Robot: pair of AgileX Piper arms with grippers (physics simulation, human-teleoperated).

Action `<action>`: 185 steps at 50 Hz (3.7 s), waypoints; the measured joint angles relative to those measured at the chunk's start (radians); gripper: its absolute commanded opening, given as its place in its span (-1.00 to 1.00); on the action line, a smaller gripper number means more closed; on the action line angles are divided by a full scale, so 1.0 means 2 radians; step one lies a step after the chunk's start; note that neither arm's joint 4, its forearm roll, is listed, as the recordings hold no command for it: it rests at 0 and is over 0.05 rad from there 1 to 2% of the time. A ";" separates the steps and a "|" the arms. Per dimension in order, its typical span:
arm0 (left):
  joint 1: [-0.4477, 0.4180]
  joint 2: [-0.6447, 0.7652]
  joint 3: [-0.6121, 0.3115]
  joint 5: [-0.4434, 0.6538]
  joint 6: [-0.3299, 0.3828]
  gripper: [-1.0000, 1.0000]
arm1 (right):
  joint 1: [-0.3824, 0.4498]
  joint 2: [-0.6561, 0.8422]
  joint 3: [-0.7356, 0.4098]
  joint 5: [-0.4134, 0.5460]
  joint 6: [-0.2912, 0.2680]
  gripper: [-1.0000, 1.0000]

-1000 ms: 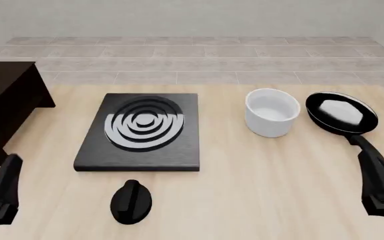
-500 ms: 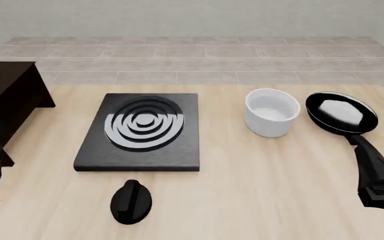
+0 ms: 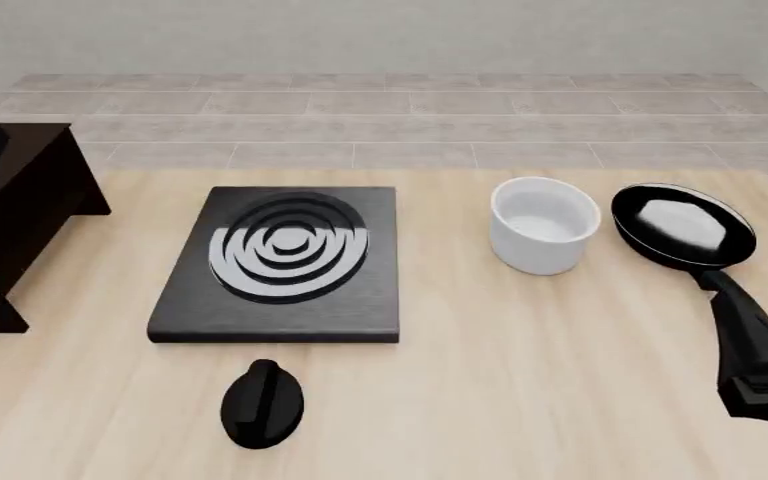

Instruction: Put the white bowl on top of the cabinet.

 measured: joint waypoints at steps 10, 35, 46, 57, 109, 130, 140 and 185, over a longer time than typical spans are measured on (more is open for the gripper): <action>-0.023 0.054 -0.052 0.004 0.000 1.00 | 0.000 0.002 0.000 -0.002 0.000 1.00; -0.098 0.189 -0.169 0.018 -0.009 1.00 | 0.000 0.011 0.000 -0.010 0.000 1.00; -0.149 0.250 -0.235 0.045 -0.009 1.00 | 0.000 0.008 0.000 -0.008 0.000 1.00; -0.194 0.303 -0.298 0.069 0.001 1.00 | 0.000 0.010 0.000 -0.010 0.000 1.00; -0.321 0.565 -0.620 0.220 0.038 1.00 | 0.000 0.013 0.000 -0.013 0.000 1.00; -0.361 0.648 -0.712 0.278 0.033 1.00 | 0.000 0.012 0.000 -0.011 0.000 1.00; -0.371 0.679 -0.735 0.294 0.032 1.00 | 0.000 0.012 0.000 -0.012 0.000 1.00; -0.401 0.797 -0.794 0.325 0.038 1.00 | 0.001 0.005 0.000 -0.005 0.000 1.00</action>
